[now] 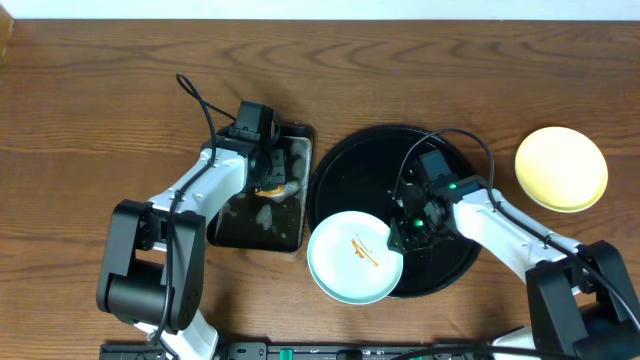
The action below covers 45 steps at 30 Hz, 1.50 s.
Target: Clean dirty plates on tray and stack at the side
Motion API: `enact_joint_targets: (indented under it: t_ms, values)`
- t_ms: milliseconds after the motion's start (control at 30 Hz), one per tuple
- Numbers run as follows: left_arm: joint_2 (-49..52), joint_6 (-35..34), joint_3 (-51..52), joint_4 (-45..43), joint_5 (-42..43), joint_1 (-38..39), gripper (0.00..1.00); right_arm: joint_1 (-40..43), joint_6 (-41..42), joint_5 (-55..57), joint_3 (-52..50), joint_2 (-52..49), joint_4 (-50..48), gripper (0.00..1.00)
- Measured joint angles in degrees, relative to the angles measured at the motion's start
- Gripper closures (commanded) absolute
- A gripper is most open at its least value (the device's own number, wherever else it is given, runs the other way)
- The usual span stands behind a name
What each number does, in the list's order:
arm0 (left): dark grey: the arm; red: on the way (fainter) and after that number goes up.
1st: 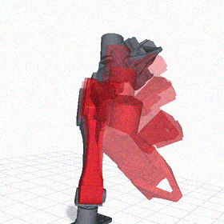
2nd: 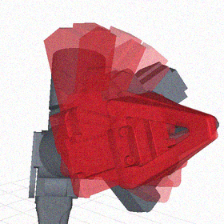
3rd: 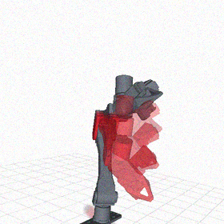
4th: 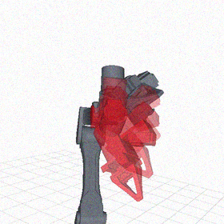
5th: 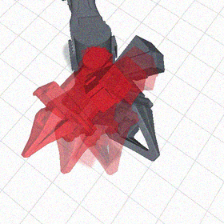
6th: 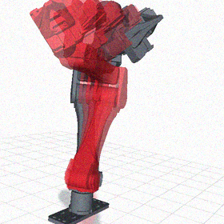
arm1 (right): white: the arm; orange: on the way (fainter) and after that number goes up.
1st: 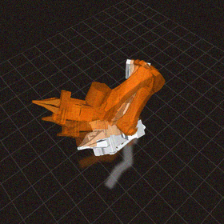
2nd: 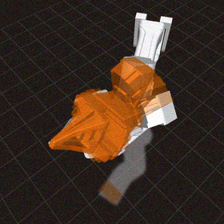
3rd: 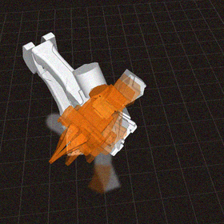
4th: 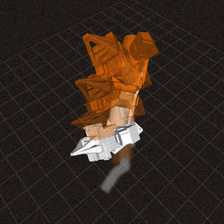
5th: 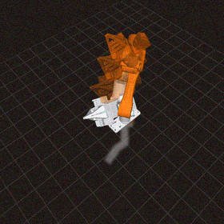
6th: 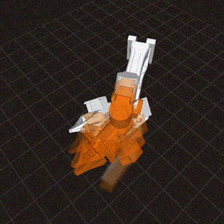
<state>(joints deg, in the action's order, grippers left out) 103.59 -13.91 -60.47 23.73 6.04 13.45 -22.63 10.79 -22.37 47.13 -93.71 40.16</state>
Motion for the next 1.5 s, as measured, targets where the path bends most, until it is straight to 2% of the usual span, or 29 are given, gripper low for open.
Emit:
enact_joint_targets:
  t_ms: [133, 200, 433, 867, 1067, 1167, 1233, 1333, 1367, 1500]
  values:
    - [0.00, 0.00, 0.00, 0.24, 0.00, 0.00, 0.51, -0.57, 1.38, 0.09, 0.00, 0.00, -0.37, 0.96]
    - [0.00, 0.00, 0.00, 0.26, 0.00, 0.00, 0.51, -0.66, 1.88, 0.13, 0.00, 0.00, -1.11, 0.99]
    - [0.00, 0.00, 0.00, 0.63, 0.00, 0.00, 0.51, -0.70, 2.86, 2.38, -0.07, 0.00, -5.64, 0.99]
    - [0.00, 0.00, 0.00, 1.27, 0.00, 0.00, 0.51, 2.51, 5.25, 20.76, 1.73, 0.00, -13.42, 0.99]
    - [0.00, 0.00, 0.00, 1.31, 0.00, 0.00, 0.51, 3.37, 2.45, 26.29, 2.01, 0.00, -13.81, 0.99]
    - [0.00, 0.00, 0.00, 1.31, 0.00, 0.00, 0.51, 3.56, -2.03, 27.34, 2.01, 0.00, -14.73, 0.99]
    - [0.00, 0.00, 0.00, 1.31, 0.00, 0.00, 0.51, 3.85, -6.23, 27.67, 2.08, 0.00, -17.16, 0.96]
    - [0.00, 0.00, 0.00, 1.36, 0.00, 0.00, 0.51, 4.00, -11.54, 30.01, 2.14, 0.00, -21.16, 0.74]
    - [0.00, 0.00, 0.00, 1.36, 0.00, 0.00, 0.51, 4.04, -12.74, 31.06, 2.21, 0.00, -22.43, 0.71]
    - [0.00, 0.00, 0.00, 1.40, 0.00, 0.00, 0.51, 4.15, -15.98, 34.25, 2.36, 0.00, -27.93, 0.67]
